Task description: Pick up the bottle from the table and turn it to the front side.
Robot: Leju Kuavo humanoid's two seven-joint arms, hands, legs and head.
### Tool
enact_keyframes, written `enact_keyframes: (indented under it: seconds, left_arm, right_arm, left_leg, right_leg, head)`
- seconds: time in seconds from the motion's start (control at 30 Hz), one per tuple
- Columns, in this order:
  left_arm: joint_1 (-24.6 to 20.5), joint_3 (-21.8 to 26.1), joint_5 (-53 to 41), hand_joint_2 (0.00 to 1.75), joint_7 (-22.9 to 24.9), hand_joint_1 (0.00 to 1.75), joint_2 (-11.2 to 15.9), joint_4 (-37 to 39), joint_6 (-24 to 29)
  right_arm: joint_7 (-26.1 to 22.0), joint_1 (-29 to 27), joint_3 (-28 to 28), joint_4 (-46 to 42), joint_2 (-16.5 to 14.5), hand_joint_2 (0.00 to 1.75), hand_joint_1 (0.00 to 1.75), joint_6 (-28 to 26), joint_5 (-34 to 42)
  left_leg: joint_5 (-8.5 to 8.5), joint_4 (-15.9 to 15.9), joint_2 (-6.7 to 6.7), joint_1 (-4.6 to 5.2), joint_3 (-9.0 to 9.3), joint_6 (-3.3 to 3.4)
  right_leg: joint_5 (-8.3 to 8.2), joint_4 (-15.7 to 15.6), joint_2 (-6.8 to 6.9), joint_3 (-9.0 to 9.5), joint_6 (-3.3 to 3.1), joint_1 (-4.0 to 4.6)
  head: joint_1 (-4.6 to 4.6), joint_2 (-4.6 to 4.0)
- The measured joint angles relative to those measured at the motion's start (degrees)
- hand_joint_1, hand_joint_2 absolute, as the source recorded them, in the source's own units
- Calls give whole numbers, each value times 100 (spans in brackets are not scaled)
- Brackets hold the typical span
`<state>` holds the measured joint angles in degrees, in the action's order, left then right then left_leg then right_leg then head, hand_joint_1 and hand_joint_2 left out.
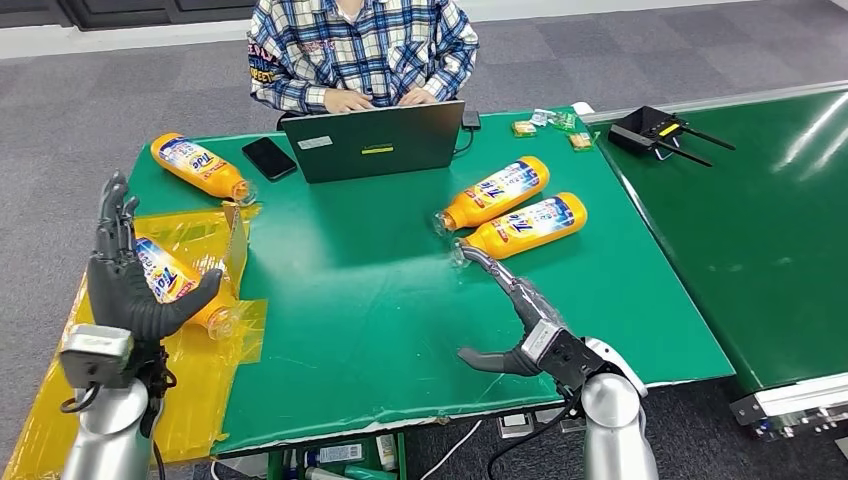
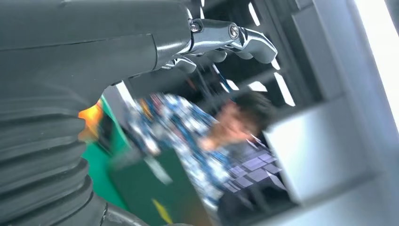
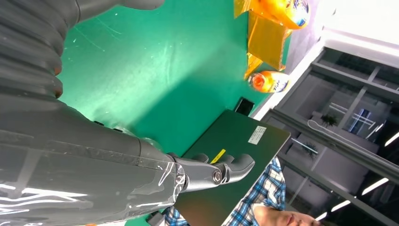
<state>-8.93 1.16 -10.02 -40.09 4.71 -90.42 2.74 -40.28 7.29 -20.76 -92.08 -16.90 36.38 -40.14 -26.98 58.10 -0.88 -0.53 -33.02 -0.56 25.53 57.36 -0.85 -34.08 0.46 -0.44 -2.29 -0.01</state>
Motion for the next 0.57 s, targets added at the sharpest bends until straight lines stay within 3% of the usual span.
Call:
enact_keyframes:
  seconds: [0.1,0.23,0.57]
  left_arm:
    - [113,-1,551,175,-19,0,-26,-427,-568]
    - [250,-79,462,175,-18,0,-92,-725,-1080]
    - [410,-503,56,175,-13,0,-168,-648,-1139]
  right_arm:
    - [0,8,0,5,0,175,0,1,22]
    - [0,9,2,32,2,175,0,-1,103]
    - [0,-34,2,15,2,175,0,0,110]
  left_leg:
    - [2,-1,0,-1,1,-2]
    - [2,-1,0,-1,3,-3]
    - [2,0,0,0,3,-2]
  right_leg:
    - [0,1,0,0,0,3]
    - [0,1,0,0,0,0]
    - [0,0,-2,-1,0,-4]
  head:
    - [0,1]
    - [0,0]
    - [0,1]
